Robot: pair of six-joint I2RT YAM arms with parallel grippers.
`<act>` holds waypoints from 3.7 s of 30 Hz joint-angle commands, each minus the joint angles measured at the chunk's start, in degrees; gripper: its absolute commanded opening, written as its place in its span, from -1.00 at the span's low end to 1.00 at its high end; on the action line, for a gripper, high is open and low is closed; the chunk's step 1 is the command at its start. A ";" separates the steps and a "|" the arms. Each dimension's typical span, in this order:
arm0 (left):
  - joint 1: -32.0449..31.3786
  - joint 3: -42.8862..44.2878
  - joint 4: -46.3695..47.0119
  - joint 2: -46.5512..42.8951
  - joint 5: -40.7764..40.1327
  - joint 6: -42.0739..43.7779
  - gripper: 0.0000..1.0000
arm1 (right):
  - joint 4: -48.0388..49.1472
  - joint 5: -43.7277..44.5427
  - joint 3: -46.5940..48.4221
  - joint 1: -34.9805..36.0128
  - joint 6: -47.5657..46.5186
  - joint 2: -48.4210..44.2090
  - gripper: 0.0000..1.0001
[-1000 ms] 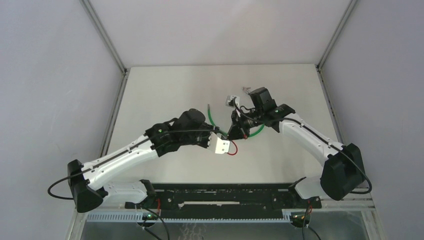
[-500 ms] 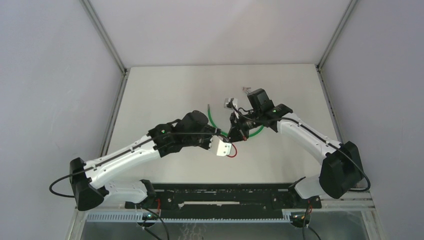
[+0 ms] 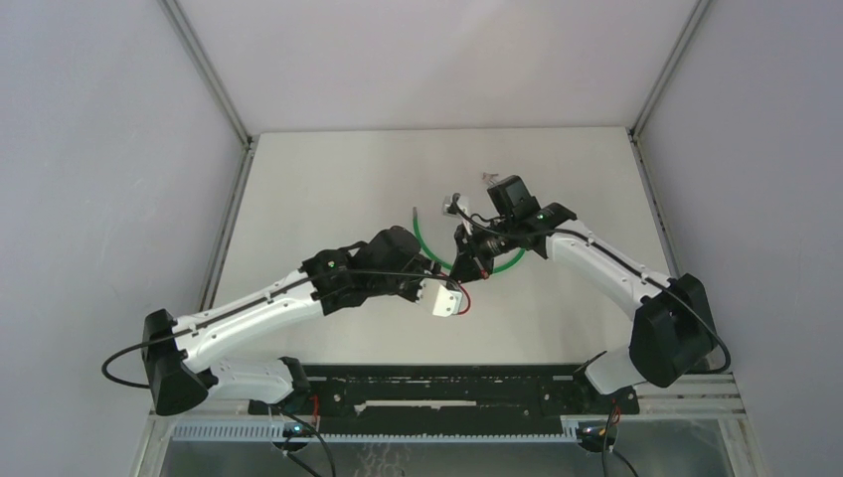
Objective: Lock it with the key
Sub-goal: Lock the lock.
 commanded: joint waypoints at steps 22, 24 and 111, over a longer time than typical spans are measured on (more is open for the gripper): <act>-2.01 -0.99 3.10 2.19 -2.99 0.98 -1.00 | -2.00 -0.89 5.27 2.17 0.62 2.09 -1.00; -2.16 -1.25 3.11 2.53 -2.71 0.53 -1.00 | -2.01 -1.02 5.27 2.15 0.71 2.06 -1.00; 1.52 -2.54 16.31 2.99 -2.01 -11.44 -1.00 | 12.68 5.49 0.79 -1.73 20.33 -1.98 -1.00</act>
